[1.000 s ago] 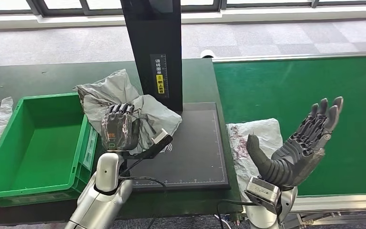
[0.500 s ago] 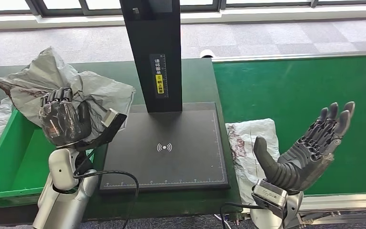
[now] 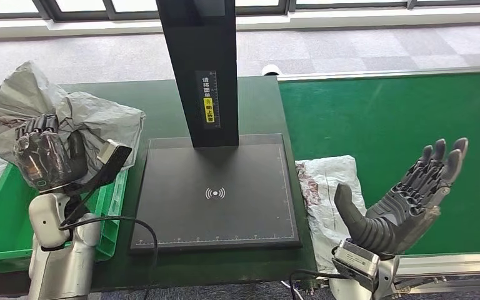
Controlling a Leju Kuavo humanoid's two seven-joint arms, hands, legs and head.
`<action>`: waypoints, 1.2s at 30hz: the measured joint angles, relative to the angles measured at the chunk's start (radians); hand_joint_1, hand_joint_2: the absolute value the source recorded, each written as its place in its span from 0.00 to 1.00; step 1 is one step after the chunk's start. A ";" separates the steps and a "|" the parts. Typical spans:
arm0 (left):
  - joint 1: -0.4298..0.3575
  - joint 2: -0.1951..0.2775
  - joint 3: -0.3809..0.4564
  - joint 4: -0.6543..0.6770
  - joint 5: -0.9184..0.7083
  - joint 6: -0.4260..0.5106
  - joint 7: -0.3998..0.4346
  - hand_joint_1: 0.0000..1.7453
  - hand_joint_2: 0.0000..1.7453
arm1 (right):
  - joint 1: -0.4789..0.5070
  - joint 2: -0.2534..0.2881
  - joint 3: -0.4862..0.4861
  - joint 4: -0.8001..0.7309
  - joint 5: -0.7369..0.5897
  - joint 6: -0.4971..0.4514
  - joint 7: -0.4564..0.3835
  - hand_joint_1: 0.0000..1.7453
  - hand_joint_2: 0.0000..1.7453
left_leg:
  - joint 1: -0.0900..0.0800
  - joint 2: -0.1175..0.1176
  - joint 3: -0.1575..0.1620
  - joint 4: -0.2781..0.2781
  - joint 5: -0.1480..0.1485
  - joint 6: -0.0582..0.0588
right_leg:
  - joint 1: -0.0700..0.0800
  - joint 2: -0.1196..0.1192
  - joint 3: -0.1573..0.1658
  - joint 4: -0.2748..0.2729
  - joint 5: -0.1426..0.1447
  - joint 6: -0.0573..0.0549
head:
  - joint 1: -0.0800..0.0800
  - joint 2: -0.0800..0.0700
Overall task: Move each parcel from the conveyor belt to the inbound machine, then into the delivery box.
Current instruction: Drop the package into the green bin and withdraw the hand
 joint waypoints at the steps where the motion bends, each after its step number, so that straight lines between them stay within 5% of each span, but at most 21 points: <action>1: -0.002 -0.013 0.055 0.003 0.005 0.000 -0.043 1.00 1.00 | 0.002 0.000 0.000 -0.002 -0.001 0.000 0.000 0.00 1.00 | 0.000 0.000 0.000 0.000 0.000 0.000 | 0.000 0.000 0.000 0.000 0.000 0.000 | 0.000 0.000; 7: -0.031 -0.061 0.306 0.038 0.015 0.000 -0.144 1.00 1.00 | 0.004 0.000 0.000 -0.010 -0.003 0.000 0.000 0.00 1.00 | 0.000 0.001 0.000 0.000 0.000 0.000 | 0.001 0.001 -0.001 0.000 0.000 0.000 | 0.000 0.000; 12: -0.046 -0.084 0.424 0.054 0.021 0.000 -0.183 0.97 1.00 | 0.004 0.000 0.000 -0.010 -0.003 0.000 0.000 0.00 1.00 | 0.000 0.000 -0.001 0.000 0.000 0.000 | 0.001 0.001 0.000 0.000 0.000 0.000 | 0.000 0.000; 16: -0.055 -0.104 0.478 0.053 0.034 0.000 -0.225 0.00 1.00 | 0.004 0.000 0.000 -0.010 -0.002 0.000 0.000 0.00 1.00 | 0.000 0.000 -0.001 0.000 0.000 0.000 | 0.000 0.000 -0.001 0.000 0.000 0.000 | 0.000 0.000; 36: -0.088 -0.171 0.583 0.001 0.112 0.000 -0.394 0.00 1.00 | 0.004 0.000 -0.008 -0.009 -0.003 0.000 0.000 0.00 1.00 | 0.000 0.000 -0.001 0.000 0.000 0.000 | 0.000 0.000 -0.001 0.000 0.000 0.000 | 0.000 0.000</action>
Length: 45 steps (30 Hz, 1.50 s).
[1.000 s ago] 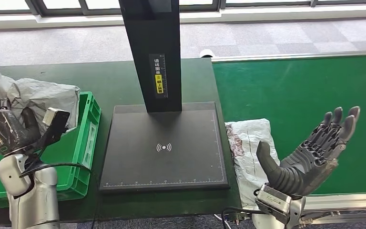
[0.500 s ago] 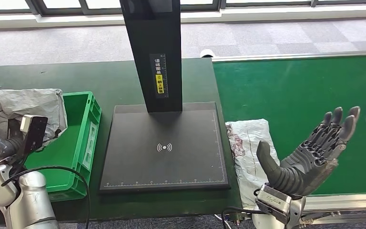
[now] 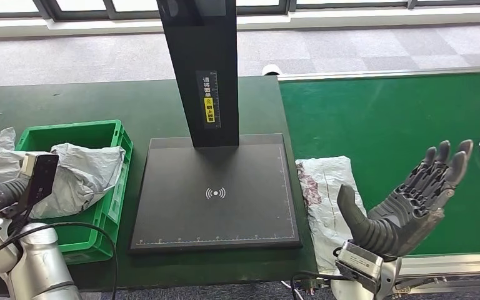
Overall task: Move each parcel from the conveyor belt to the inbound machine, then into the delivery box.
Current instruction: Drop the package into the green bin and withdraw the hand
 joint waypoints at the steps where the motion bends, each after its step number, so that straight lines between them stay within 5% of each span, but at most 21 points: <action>1: 0.000 -0.002 0.004 -0.006 0.014 0.000 -0.012 0.00 1.00 | 0.000 0.000 -0.004 0.001 0.000 0.000 0.000 0.00 1.00 | 0.000 0.000 0.000 0.000 0.000 0.000 | 0.000 0.000 0.000 0.000 0.000 0.000 | 0.000 0.000; 10: 0.009 -0.013 0.018 -0.086 0.265 0.000 -0.175 0.00 1.00 | -0.027 0.001 -0.069 0.075 0.032 0.000 0.011 0.00 1.00 | 0.000 0.000 0.000 0.000 0.000 0.000 | 0.000 -0.001 0.000 0.000 0.000 0.000 | 0.000 0.000; 14: 0.049 -0.023 -0.016 -0.099 0.507 0.000 -0.223 0.00 1.00 | -0.065 0.003 -0.123 0.212 0.216 0.001 0.127 0.00 1.00 | 0.000 0.000 0.001 0.000 0.000 0.000 | 0.000 0.000 0.000 0.000 0.000 0.000 | 0.000 0.000; 17: 0.124 -0.026 -0.168 -0.100 0.770 -0.002 -0.228 0.00 1.00 | -0.120 0.003 -0.192 0.370 0.466 0.002 0.289 0.00 1.00 | 0.000 -0.002 0.000 0.000 0.000 0.001 | 0.000 -0.002 0.000 0.000 0.000 0.000 | 0.000 0.000; 23: 0.272 0.001 -0.490 -0.157 1.034 -0.097 -0.230 0.00 1.00 | -0.230 -0.023 -0.329 0.676 0.707 0.001 0.525 0.00 1.00 | -0.001 -0.004 -0.001 0.001 0.000 0.002 | -0.001 -0.003 0.000 0.000 0.000 0.002 | 0.000 0.000; 31: 0.421 0.018 -0.705 -0.249 1.084 -0.121 -0.230 0.00 1.00 | -0.321 -0.094 -0.375 0.996 0.753 0.000 0.613 0.00 1.00 | -0.001 -0.003 -0.003 0.001 -0.001 0.002 | 0.000 -0.002 -0.002 -0.001 -0.001 0.001 | 0.000 0.000; 45: 0.455 0.030 -0.743 -0.273 1.087 -0.125 -0.230 0.00 1.00 | -0.352 -0.116 -0.376 1.116 0.754 0.000 0.619 0.00 1.00 | -0.001 -0.003 -0.002 0.000 -0.001 0.001 | -0.001 -0.002 -0.002 0.000 -0.001 0.001 | 0.000 0.000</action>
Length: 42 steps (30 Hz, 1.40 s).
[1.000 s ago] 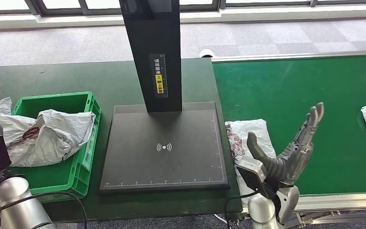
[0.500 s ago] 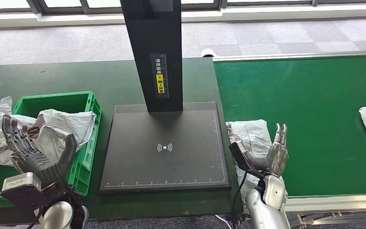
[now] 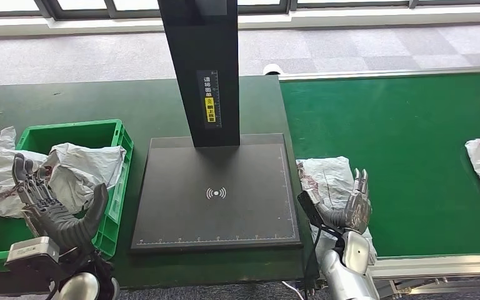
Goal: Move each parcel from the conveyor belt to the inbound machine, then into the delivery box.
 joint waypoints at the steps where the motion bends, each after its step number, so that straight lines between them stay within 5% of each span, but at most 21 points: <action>1: 0.000 0.000 0.000 0.000 0.000 0.000 0.000 0.00 1.00 | -0.001 0.000 0.000 0.003 0.001 0.003 0.002 0.00 1.00 | 0.000 0.000 0.000 0.000 0.000 0.000 | 0.000 0.000 0.000 0.000 0.000 0.000 | 0.000 0.000; 15: 0.033 0.002 -0.002 -0.021 -0.002 0.001 0.000 0.00 1.00 | -0.072 -0.019 0.001 0.157 0.008 0.217 0.071 0.00 1.00 | 0.000 0.000 0.000 0.000 0.000 0.000 | 0.000 0.000 0.000 0.000 0.000 0.000 | 0.000 0.000; 16: 0.034 0.002 -0.003 -0.023 -0.002 0.001 0.000 0.00 1.00 | -0.078 -0.022 0.002 0.168 0.003 0.239 0.068 0.06 1.00 | 0.000 0.000 0.000 0.000 0.000 0.000 | 0.000 0.000 0.000 0.000 0.000 0.000 | 0.000 0.000; 20: 0.038 0.006 -0.009 -0.026 -0.002 0.001 0.000 0.00 1.00 | -0.098 -0.030 0.003 0.206 0.001 0.290 0.081 1.00 1.00 | 0.000 0.004 0.003 0.000 -0.001 0.000 | 0.000 0.002 0.001 0.000 0.000 0.000 | 0.000 0.000; 42: 0.055 0.009 -0.014 -0.034 0.000 0.001 0.000 0.00 1.00 | -0.122 -0.041 0.005 0.249 0.006 0.304 0.100 1.00 1.00 | 0.000 0.005 0.010 0.000 -0.001 0.000 | 0.001 0.003 0.008 0.000 0.000 0.000 | 0.000 0.000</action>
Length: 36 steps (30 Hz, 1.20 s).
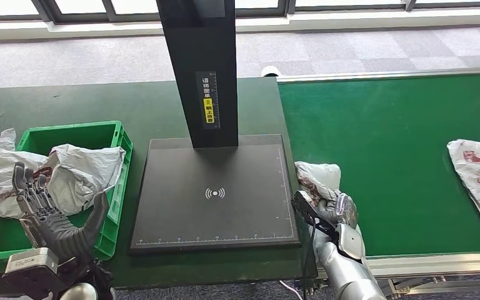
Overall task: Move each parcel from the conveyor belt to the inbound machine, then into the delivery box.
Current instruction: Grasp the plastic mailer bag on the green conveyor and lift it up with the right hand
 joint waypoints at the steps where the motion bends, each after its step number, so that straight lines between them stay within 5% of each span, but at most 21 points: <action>1: 0.000 0.000 0.000 0.000 0.000 0.000 0.000 0.00 1.00 | 0.000 0.000 0.000 0.000 0.000 0.000 0.000 1.00 1.00 | 0.000 0.000 0.000 0.000 0.000 0.000 | 0.000 0.000 0.000 0.000 0.000 0.000 | 0.000 0.000; 28: 0.000 0.000 0.000 0.000 0.000 0.003 0.000 0.00 1.00 | 0.004 0.002 0.000 0.003 -0.019 -0.012 -0.016 1.00 1.00 | 0.000 0.000 0.001 0.000 0.000 0.000 | 0.000 0.000 0.000 0.000 0.000 0.000 | 0.000 0.000; 31: 0.001 0.001 -0.003 0.000 -0.001 0.029 0.000 0.00 1.00 | 0.120 0.043 0.004 -0.182 -0.238 -0.149 -0.226 1.00 1.00 | 0.000 -0.009 -0.003 0.000 0.001 0.000 | 0.000 -0.008 0.000 0.000 -0.002 0.001 | 0.000 0.000; 34: 0.003 0.001 -0.008 -0.001 -0.004 0.044 0.000 0.00 1.00 | 0.276 0.107 0.024 -0.626 -0.637 -0.278 -0.568 1.00 1.00 | -0.003 -0.022 -0.019 0.001 0.007 0.001 | -0.004 -0.021 -0.013 0.004 -0.002 0.001 | -0.001 0.000; 36: 0.005 0.002 -0.012 -0.002 -0.005 0.047 0.000 0.00 1.00 | 0.301 0.127 0.031 -0.853 -0.768 -0.304 -0.672 1.00 1.00 | -0.003 -0.021 -0.022 0.001 0.007 0.000 | -0.004 -0.019 -0.017 0.004 -0.002 0.001 | 0.000 0.000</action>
